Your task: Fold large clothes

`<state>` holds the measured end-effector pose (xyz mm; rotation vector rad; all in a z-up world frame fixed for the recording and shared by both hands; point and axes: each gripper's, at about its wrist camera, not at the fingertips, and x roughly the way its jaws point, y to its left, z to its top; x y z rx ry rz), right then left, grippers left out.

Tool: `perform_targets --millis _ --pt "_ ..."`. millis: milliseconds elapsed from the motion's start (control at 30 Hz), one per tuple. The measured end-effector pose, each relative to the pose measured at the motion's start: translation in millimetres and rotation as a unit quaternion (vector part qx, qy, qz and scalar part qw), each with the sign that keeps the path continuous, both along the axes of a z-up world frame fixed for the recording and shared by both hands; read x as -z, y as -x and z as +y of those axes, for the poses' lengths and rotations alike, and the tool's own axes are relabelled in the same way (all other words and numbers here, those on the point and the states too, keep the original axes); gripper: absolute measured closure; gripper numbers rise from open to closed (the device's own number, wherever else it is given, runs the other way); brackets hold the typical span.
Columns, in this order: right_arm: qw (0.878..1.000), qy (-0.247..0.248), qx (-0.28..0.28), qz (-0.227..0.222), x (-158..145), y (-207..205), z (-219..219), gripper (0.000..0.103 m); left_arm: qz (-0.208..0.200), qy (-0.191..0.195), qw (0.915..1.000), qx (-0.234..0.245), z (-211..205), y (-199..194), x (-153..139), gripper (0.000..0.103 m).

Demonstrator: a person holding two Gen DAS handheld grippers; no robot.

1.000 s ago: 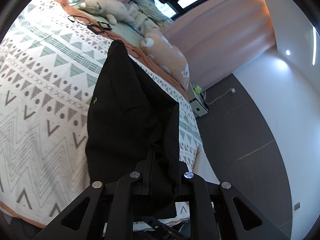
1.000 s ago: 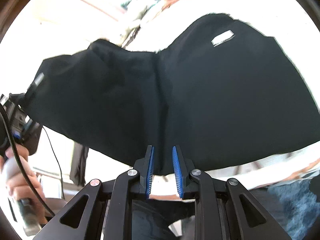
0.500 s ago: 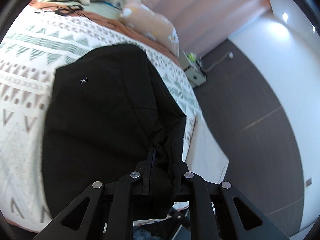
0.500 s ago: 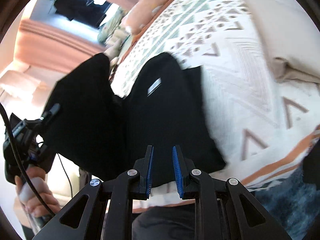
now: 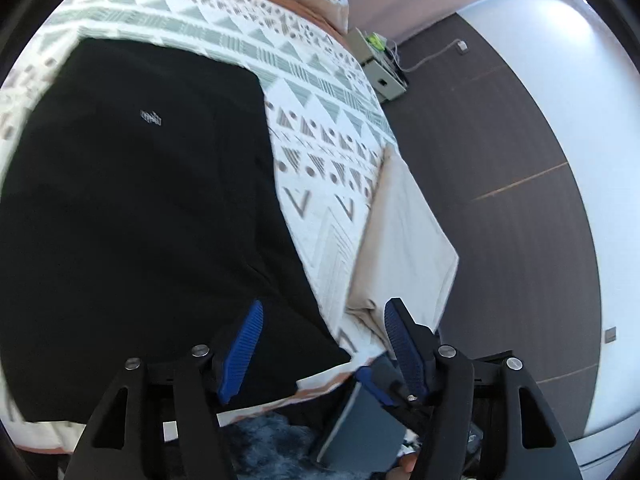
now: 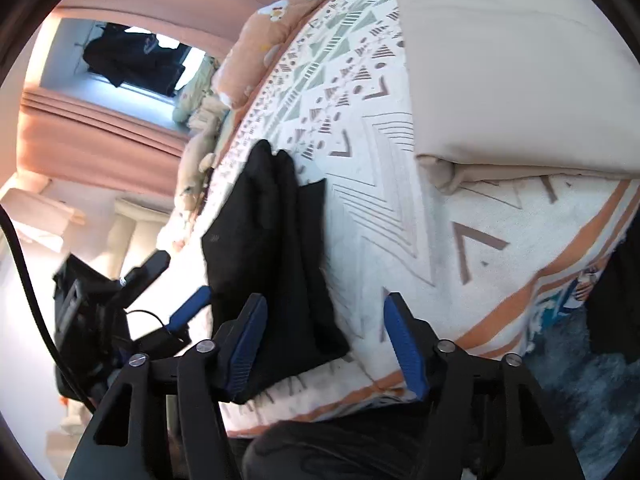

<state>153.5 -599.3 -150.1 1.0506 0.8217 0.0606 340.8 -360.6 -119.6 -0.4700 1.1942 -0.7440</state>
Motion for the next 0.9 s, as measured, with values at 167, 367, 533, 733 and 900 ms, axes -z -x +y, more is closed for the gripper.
perform_targets --millis 167,367,533,733,900 --pt "0.999 -0.001 -0.032 -0.030 -13.0 -15.2 16.4 0.028 -0.008 -0.012 0.9989 -0.045 39.5 13.5 -11.1 0.038" --pt "0.997 0.027 -0.050 -0.053 -32.9 -39.6 42.6 0.023 -0.012 -0.034 0.9950 -0.094 91.7 17.8 -20.0 0.038" --pt "0.996 0.054 -0.065 -0.026 -22.1 -64.8 57.0 0.056 -0.008 -0.044 0.9908 -0.128 123.2 19.4 -16.9 0.038" --pt "0.996 0.053 -0.070 -0.029 -10.7 -55.7 65.1 0.091 -0.001 -0.058 0.9868 -0.151 147.5 23.2 -6.8 0.038" --pt "0.994 0.042 -0.084 -0.052 -16.4 -36.3 74.3 0.092 0.015 -0.063 0.9853 -0.158 160.2 28.0 9.1 0.038"
